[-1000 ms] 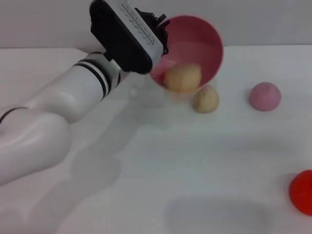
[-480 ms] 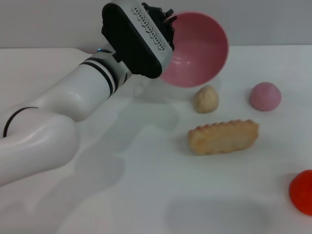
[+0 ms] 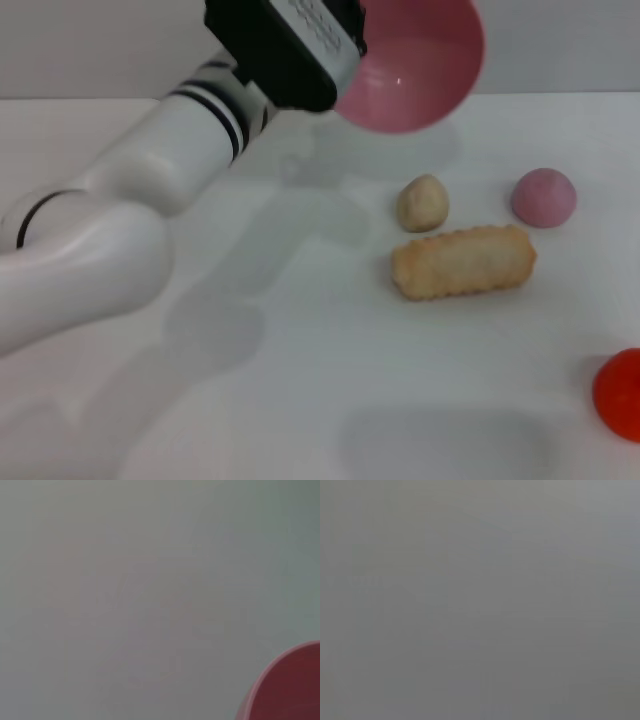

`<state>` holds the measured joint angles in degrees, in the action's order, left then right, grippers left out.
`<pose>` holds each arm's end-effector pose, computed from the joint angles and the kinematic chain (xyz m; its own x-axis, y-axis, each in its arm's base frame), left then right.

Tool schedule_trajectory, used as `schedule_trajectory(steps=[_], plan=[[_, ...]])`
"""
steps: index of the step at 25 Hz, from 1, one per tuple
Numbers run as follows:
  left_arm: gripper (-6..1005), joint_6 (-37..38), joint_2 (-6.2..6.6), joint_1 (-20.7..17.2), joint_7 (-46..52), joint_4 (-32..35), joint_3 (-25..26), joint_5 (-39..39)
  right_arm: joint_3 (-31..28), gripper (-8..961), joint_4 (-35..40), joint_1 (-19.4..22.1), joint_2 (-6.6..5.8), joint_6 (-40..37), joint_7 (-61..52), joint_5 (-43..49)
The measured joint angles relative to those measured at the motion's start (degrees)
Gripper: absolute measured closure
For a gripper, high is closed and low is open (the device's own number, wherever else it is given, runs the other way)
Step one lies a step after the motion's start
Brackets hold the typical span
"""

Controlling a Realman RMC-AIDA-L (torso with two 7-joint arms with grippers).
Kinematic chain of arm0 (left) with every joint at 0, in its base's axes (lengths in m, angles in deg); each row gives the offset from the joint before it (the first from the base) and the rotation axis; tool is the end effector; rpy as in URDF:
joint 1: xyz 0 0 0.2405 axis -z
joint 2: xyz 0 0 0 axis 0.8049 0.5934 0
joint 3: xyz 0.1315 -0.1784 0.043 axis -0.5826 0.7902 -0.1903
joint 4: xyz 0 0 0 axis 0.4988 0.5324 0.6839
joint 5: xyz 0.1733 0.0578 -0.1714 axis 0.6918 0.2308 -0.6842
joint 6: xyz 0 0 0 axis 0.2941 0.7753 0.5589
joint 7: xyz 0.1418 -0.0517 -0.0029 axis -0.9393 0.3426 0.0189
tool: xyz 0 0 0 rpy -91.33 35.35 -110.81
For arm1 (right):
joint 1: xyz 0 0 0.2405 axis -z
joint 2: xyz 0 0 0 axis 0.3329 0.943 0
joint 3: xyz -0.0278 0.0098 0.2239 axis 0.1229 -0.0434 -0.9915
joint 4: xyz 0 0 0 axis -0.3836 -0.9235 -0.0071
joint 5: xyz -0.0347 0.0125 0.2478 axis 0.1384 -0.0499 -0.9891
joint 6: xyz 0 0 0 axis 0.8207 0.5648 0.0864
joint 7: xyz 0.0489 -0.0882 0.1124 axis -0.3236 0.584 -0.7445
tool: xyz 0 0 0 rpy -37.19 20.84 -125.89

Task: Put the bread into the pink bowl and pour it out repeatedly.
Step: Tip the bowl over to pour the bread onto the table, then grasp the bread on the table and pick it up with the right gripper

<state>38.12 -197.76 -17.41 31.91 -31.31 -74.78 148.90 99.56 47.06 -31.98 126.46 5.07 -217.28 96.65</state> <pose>-0.0778 0.4383 -0.0875 0.9524 -0.2909 0.0914 -0.0416 -0.4210 -0.9061 0.2800 0.3881 0.0700 0.7854 0.2147 -0.5806 -0.6187 0.3015 -0.7255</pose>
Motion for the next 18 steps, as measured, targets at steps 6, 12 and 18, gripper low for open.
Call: schedule_trajectory(steps=[6, 12, 18], plan=[[931, 15.9, 0.42, 4.0, 0.1, 2.1, 13.1, -10.6, 0.6, 314, -1.0, -1.3, -0.14, -3.8, 0.0, 0.0], [931, 42.6, 0.69, 9.8, 0.1, 1.6, 33.2, -12.4, 0.2, 315, -1.2, -2.4, -0.22, -8.8, 0.0, 0.0], [931, 76.8, 3.25, 17.6, 4.2, -2.3, 57.1, -3.6, -1.9, 315, 1.3, -3.4, -0.64, -20.4, 0.4, 0.3]])
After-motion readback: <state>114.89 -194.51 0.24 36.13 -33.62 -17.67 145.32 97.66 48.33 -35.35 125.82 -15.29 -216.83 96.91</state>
